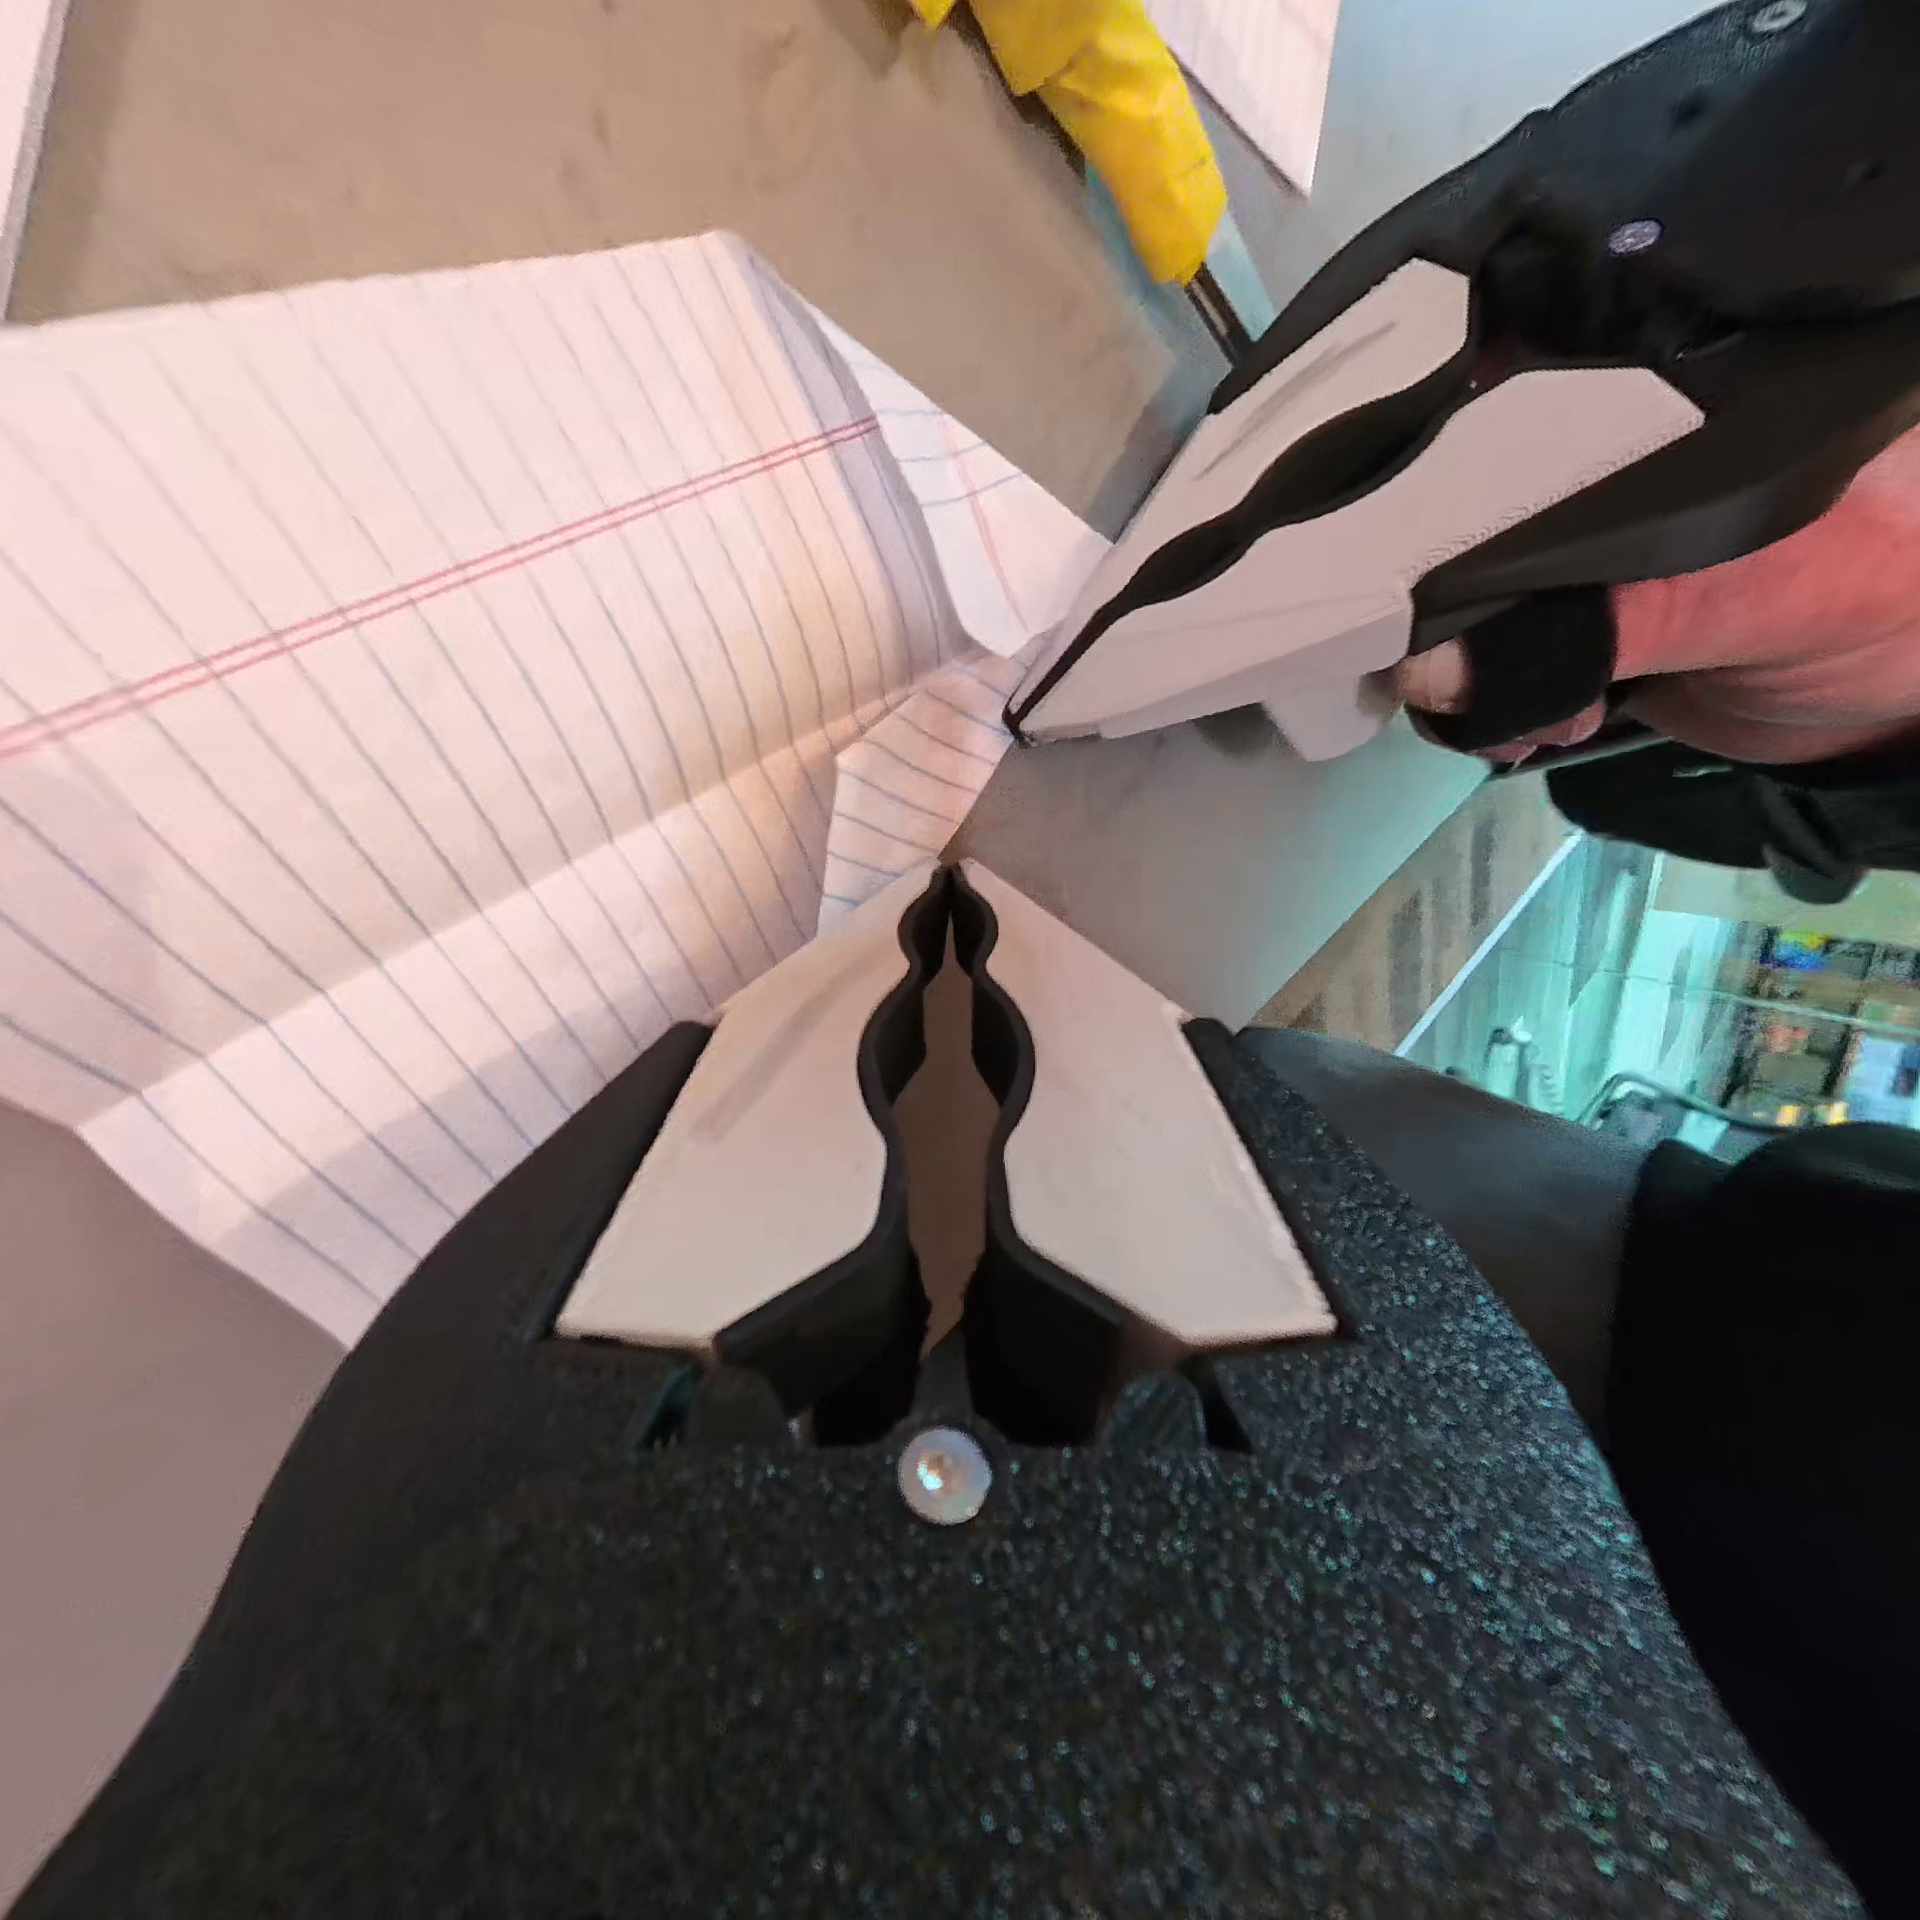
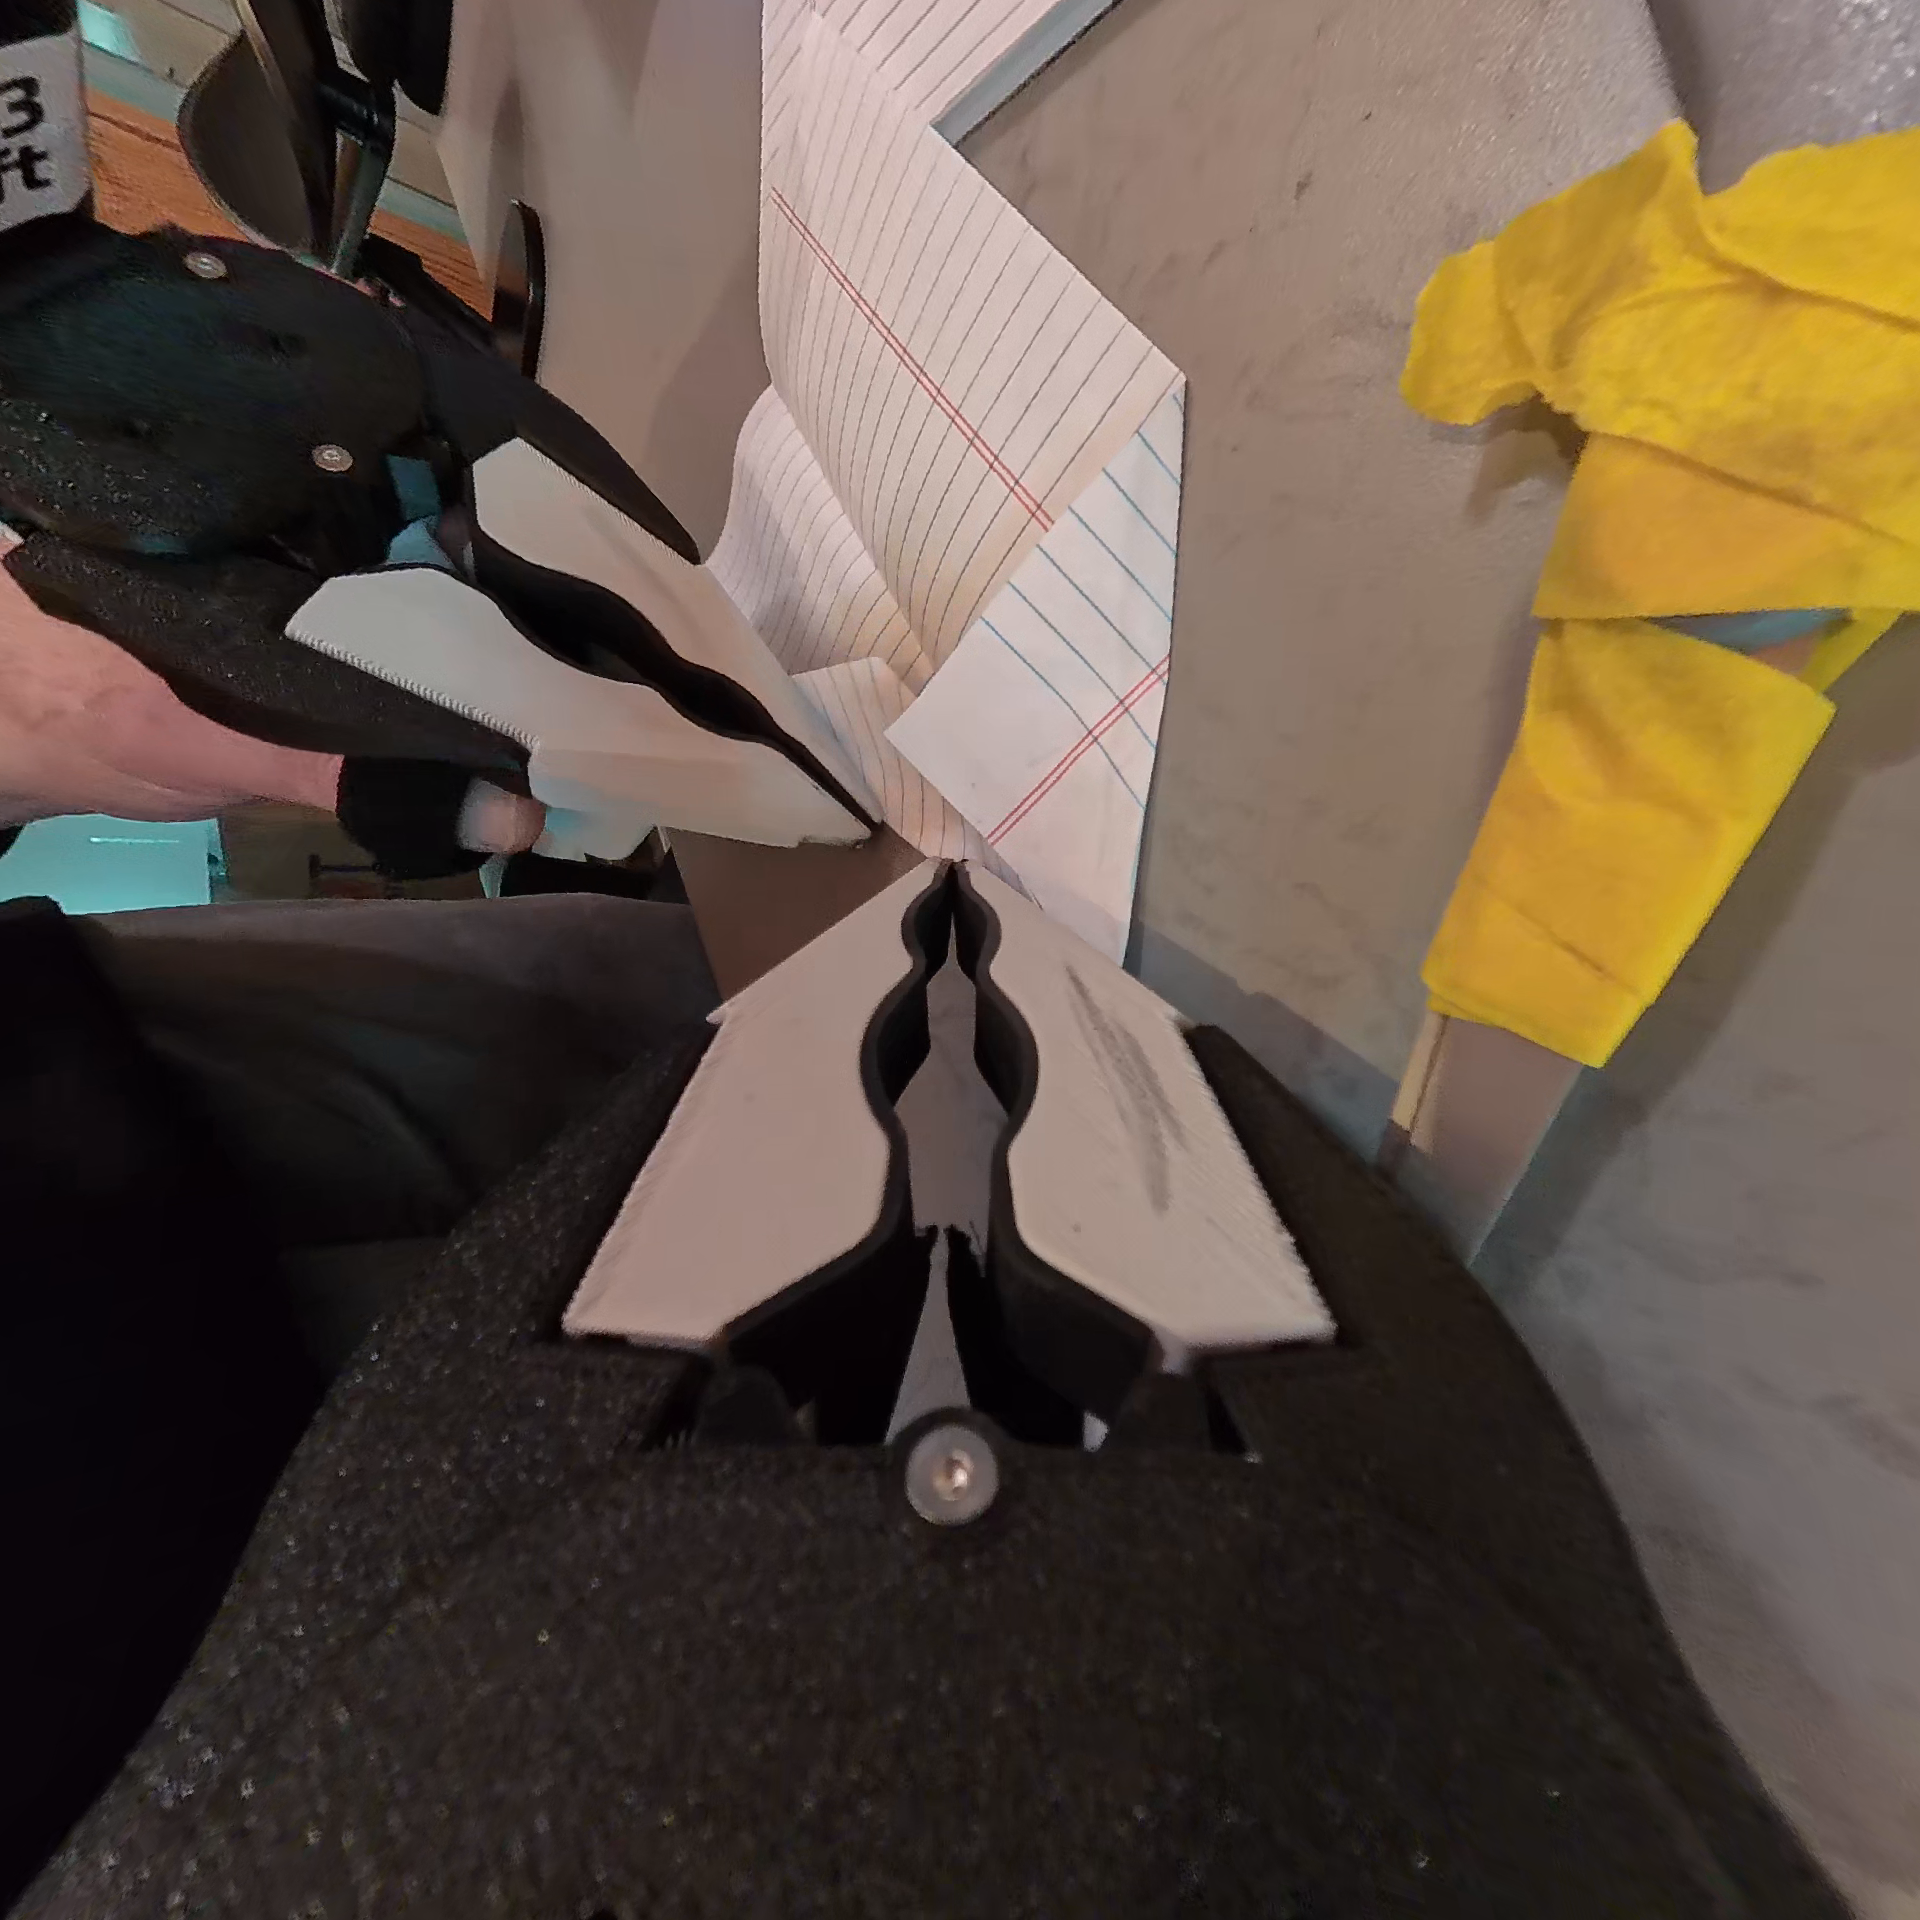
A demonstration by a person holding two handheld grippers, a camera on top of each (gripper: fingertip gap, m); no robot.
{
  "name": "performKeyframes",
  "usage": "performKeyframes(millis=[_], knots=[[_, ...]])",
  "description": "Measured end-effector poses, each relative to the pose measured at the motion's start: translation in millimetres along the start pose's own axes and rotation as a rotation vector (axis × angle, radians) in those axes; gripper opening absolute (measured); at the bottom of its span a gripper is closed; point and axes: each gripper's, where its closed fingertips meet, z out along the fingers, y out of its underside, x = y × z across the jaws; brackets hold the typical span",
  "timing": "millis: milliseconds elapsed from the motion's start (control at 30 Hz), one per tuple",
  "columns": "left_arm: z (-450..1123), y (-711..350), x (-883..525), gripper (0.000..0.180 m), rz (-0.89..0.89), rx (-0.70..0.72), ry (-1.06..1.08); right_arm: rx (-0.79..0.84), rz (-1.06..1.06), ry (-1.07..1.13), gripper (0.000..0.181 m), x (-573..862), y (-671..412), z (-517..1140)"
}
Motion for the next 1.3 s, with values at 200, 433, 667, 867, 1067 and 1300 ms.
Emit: performKeyframes(millis=[200, 433, 667, 867, 1067, 1300], knots=[[-6.8, 4.7, -5.6, 0.000, -0.077, 0.033, 0.044, 0.002, 0.004, -0.006, 0.000, 0.0, 0.1, 0.0], [-13.9, 8.4, -11.1, 0.000, -0.222, 0.081, 0.122, -0.001, 0.011, -0.005, 0.000, -0.1, 0.2, 0.2], [-24.7, 15.6, -20.3, 0.000, -0.321, 0.140, 0.161, -0.011, 0.013, -0.002, 0.000, -0.1, 0.3, 0.2], [-36.8, 23.2, -31.3, 0.000, -0.387, 0.190, 0.179, -0.031, 0.006, -0.003, 0.000, 0.1, 0.4, 0.2], [-55.8, 29.7, -50.9, 0.000, -0.435, 0.244, 0.152, -0.039, 0.008, -0.006, 0.000, 0.1, 0.3, 0.0], [-69.1, 14.4, -25.7, 0.000, -0.329, 0.268, 0.182, -0.028, 0.001, -0.006, 0.000, -0.2, 0.0, 0.0]])
